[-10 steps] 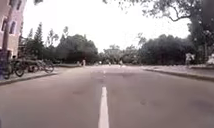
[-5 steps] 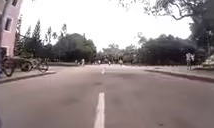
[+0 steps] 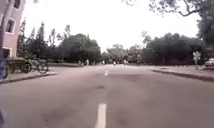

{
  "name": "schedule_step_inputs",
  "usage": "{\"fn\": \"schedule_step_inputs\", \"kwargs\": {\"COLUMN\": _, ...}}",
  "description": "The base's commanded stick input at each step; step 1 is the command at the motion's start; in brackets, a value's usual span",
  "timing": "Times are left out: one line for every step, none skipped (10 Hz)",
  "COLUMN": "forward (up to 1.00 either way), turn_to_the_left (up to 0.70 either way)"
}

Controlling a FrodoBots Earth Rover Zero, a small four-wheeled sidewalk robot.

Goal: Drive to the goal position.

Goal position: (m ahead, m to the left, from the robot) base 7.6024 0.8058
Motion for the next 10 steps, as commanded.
{"fn": "schedule_step_inputs", "kwargs": {"forward": 1.0, "turn_to_the_left": 0.0}}
{"fn": "schedule_step_inputs", "kwargs": {"forward": 1.0, "turn_to_the_left": 0.0}}
{"fn": "schedule_step_inputs", "kwargs": {"forward": 1.0, "turn_to_the_left": 0.0}}
{"fn": "schedule_step_inputs", "kwargs": {"forward": 1.0, "turn_to_the_left": 0.0}}
{"fn": "schedule_step_inputs", "kwargs": {"forward": 1.0, "turn_to_the_left": 0.0}}
{"fn": "schedule_step_inputs", "kwargs": {"forward": 1.0, "turn_to_the_left": 0.0}}
{"fn": "schedule_step_inputs", "kwargs": {"forward": 1.0, "turn_to_the_left": 0.0}}
{"fn": "schedule_step_inputs", "kwargs": {"forward": 1.0, "turn_to_the_left": 0.0}}
{"fn": "schedule_step_inputs", "kwargs": {"forward": 1.0, "turn_to_the_left": 0.0}}
{"fn": "schedule_step_inputs", "kwargs": {"forward": 1.0, "turn_to_the_left": 0.0}}
